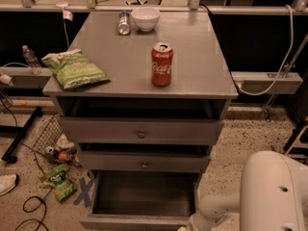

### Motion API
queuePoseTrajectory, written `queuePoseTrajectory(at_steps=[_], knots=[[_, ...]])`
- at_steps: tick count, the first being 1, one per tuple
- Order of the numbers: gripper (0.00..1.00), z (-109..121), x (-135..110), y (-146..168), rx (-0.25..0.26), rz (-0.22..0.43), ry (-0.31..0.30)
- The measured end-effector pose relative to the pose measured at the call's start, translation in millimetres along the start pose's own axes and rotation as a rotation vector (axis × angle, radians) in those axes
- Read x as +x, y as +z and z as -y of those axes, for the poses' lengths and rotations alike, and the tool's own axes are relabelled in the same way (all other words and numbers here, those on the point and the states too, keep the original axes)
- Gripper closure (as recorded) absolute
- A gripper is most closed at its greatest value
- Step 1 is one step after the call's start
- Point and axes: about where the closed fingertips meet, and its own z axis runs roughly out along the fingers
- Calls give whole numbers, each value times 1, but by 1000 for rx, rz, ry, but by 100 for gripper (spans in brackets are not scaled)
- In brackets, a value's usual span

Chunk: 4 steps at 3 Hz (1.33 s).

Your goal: Close bottom drawer

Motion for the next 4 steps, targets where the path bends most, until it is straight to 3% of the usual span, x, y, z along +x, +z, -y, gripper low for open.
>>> queuePoseTrajectory(at_steps=[1, 2, 4], knots=[[0, 0, 0, 0, 0, 0, 0], [18, -1, 1, 1, -2, -3, 0], [64, -2, 4, 4, -5, -8, 0]])
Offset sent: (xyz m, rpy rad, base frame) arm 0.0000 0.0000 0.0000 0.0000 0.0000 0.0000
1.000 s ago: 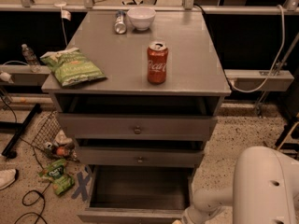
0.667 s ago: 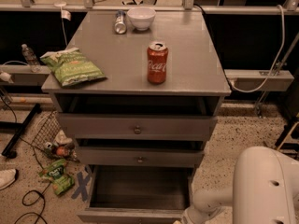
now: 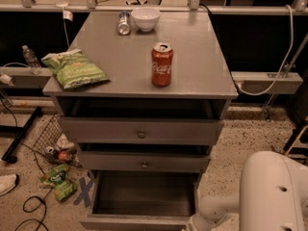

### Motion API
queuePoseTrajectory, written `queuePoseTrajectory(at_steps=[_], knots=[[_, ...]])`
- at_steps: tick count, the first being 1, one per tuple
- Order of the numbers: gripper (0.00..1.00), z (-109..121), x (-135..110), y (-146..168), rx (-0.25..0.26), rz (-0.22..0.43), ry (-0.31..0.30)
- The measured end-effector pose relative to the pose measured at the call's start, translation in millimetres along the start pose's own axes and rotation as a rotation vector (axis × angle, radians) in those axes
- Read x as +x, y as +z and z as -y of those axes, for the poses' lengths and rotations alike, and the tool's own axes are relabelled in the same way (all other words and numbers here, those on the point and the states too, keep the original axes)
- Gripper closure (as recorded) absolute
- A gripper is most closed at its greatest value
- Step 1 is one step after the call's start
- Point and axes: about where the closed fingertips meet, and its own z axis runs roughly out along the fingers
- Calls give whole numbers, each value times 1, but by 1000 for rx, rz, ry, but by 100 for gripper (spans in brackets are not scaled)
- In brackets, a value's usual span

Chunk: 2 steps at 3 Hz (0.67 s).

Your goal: Close bottom drawer

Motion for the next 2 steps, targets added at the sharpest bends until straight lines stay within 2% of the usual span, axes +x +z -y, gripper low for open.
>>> queuePoseTrajectory(at_steps=[1, 2], knots=[[88, 3, -9, 3, 23, 24, 2], [100, 6, -23, 4, 39, 77, -14]])
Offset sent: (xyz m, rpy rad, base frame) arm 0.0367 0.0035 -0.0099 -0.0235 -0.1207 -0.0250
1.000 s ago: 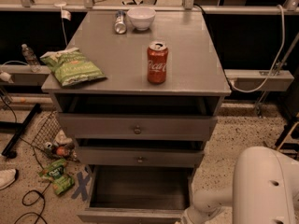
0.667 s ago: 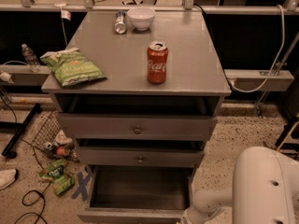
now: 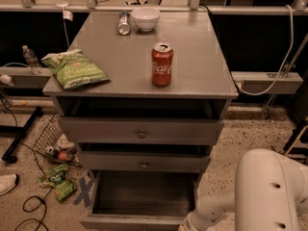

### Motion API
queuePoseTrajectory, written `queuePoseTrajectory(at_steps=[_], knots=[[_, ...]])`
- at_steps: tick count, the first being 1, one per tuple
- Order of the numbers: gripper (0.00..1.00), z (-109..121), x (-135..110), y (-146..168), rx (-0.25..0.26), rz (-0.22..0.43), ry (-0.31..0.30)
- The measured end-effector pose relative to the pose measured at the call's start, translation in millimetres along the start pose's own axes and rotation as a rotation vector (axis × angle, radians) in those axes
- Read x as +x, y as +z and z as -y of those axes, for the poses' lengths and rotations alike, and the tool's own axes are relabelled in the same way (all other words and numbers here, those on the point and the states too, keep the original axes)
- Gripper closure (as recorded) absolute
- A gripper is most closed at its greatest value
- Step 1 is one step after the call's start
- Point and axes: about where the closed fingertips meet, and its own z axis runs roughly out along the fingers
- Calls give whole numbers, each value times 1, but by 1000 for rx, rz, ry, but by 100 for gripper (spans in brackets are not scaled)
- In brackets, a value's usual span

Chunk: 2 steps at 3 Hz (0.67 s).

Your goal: Close bottom drawer

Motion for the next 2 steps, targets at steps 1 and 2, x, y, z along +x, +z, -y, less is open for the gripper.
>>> queuePoseTrajectory(at_steps=[1, 2], knots=[[100, 2, -8, -1, 5, 55, -12], [100, 8, -19, 1, 1, 116, -24]])
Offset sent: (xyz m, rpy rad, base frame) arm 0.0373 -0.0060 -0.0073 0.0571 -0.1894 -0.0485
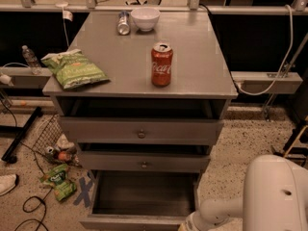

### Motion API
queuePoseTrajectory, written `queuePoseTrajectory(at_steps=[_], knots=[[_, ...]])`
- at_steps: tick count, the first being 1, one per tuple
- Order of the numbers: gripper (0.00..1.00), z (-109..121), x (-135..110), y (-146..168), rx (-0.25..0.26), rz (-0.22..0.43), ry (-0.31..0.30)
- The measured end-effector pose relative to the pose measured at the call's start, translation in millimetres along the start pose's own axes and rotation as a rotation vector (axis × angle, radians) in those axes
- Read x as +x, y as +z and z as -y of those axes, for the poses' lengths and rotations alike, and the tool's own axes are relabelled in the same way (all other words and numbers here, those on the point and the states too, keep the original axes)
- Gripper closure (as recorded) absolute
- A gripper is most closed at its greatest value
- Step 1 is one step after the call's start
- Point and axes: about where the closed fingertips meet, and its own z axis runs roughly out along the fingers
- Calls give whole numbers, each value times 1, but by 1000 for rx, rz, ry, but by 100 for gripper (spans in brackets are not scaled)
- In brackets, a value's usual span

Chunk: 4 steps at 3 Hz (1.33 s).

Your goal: Close bottom drawer

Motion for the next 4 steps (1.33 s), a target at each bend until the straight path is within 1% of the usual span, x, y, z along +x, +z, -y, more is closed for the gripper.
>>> queuePoseTrajectory(at_steps=[1, 2, 3, 4], knots=[[100, 5, -13, 8, -3, 26, -15], [100, 8, -29, 14, 2, 36, -37], [100, 3, -56, 12, 11, 64, -86], [100, -2, -73, 8, 16, 88, -121]])
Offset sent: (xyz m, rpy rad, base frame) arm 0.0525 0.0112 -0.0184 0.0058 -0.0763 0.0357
